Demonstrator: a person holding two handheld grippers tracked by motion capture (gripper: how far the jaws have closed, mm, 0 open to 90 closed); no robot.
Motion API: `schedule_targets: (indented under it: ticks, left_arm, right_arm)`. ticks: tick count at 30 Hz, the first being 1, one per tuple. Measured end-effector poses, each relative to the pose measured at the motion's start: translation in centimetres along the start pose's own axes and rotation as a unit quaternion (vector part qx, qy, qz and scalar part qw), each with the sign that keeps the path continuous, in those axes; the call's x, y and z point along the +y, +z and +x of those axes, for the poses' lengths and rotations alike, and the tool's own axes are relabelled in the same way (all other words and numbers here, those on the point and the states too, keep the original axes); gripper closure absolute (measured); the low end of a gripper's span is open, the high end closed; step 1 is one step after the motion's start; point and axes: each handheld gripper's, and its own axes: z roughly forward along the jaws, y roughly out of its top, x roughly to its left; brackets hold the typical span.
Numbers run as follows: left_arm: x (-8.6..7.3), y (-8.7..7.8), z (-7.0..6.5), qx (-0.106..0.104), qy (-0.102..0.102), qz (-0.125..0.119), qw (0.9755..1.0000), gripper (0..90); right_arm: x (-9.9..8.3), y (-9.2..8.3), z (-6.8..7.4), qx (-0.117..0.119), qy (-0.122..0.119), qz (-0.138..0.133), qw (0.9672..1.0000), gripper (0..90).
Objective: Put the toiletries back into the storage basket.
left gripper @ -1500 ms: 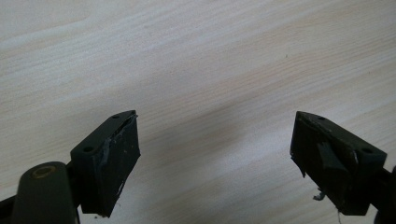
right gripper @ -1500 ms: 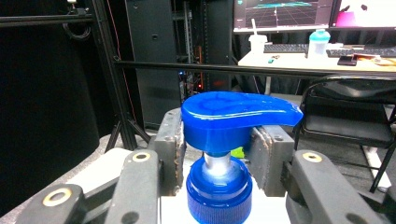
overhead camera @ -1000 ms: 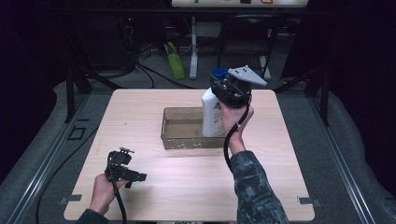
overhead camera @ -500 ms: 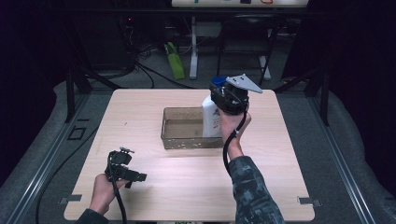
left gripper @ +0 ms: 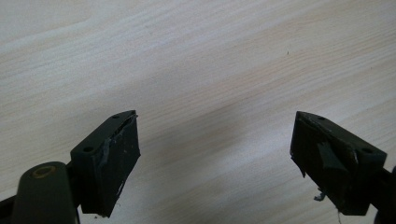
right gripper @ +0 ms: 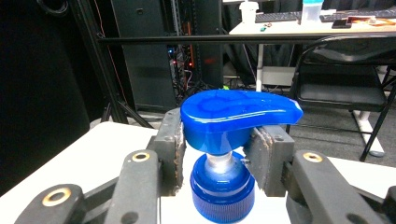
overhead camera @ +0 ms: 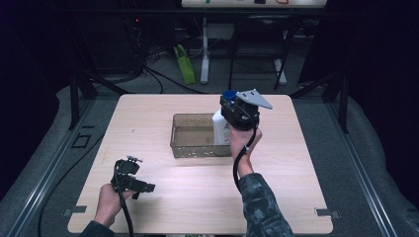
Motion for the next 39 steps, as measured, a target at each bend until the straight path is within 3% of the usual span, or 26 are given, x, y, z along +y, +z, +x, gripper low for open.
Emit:
schedule_targets:
  ticks: [15, 21, 31, 39]
  left_arm:
    - [0.0, 0.1, -0.1, 0.001, 0.004, 0.002, 1.0000, 15.3]
    - [0.0, 0.1, -0.1, 0.001, 0.006, 0.004, 1.0000, 15.3]
    - [0.0, 0.1, -0.2, 0.002, 0.005, 0.005, 1.0000, 15.3]
    - [0.1, 0.3, -0.4, 0.002, 0.010, 0.008, 0.9999, 15.3]
  right_arm:
    - [-0.5, -0.5, 0.0, -0.007, 0.003, -0.003, 1.0000, 58.8]
    - [-0.7, -0.7, -0.9, -0.011, 0.015, -0.007, 0.9998, 58.8]
    - [-0.7, -0.7, -1.0, -0.007, -0.003, -0.005, 1.0000, 58.3]
    - [-0.4, -1.0, -1.4, 0.007, -0.002, 0.011, 0.9999, 49.1]
